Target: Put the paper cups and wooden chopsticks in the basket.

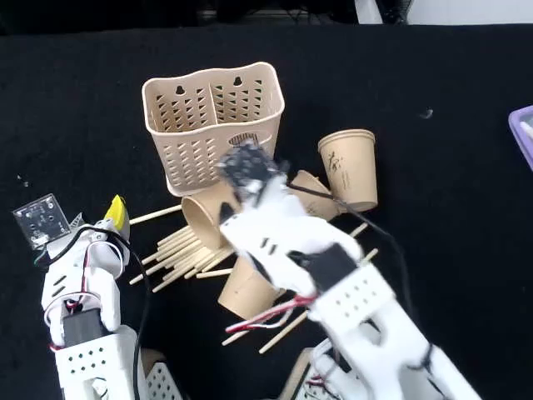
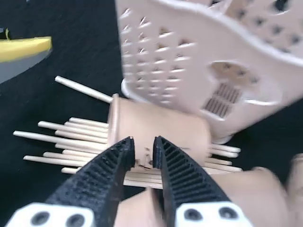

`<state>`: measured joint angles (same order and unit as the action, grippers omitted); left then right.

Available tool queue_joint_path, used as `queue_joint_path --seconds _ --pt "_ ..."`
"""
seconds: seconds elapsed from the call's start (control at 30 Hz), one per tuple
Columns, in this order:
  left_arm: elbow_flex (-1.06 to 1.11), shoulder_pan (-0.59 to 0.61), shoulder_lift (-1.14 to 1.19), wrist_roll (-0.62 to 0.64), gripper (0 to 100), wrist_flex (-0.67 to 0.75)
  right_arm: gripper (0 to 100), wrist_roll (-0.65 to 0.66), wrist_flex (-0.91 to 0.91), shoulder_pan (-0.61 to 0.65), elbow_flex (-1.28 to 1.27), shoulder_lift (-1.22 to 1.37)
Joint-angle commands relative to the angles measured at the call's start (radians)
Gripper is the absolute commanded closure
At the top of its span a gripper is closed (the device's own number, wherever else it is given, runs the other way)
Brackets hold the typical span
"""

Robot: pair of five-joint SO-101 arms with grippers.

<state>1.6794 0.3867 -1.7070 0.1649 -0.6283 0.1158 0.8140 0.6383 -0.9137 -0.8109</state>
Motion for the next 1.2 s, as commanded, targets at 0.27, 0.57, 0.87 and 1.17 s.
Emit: queue_joint_path --seconds 0.27,0.57,0.87,1.17 --pt "0.025 0.001 -0.012 0.005 76 -0.002 90.9 -0.014 0.049 0.124 0.271 0.311" --pt "0.025 0.001 -0.012 0.005 76 -0.003 90.9 -0.006 0.078 0.117 0.308 0.438" --pt "0.025 0.001 -0.012 0.005 76 -0.006 90.9 -0.005 0.097 -0.008 0.311 0.433" --pt "0.025 0.001 -0.012 0.005 76 -0.006 80.5 -0.005 0.324 -0.012 0.46 0.364"
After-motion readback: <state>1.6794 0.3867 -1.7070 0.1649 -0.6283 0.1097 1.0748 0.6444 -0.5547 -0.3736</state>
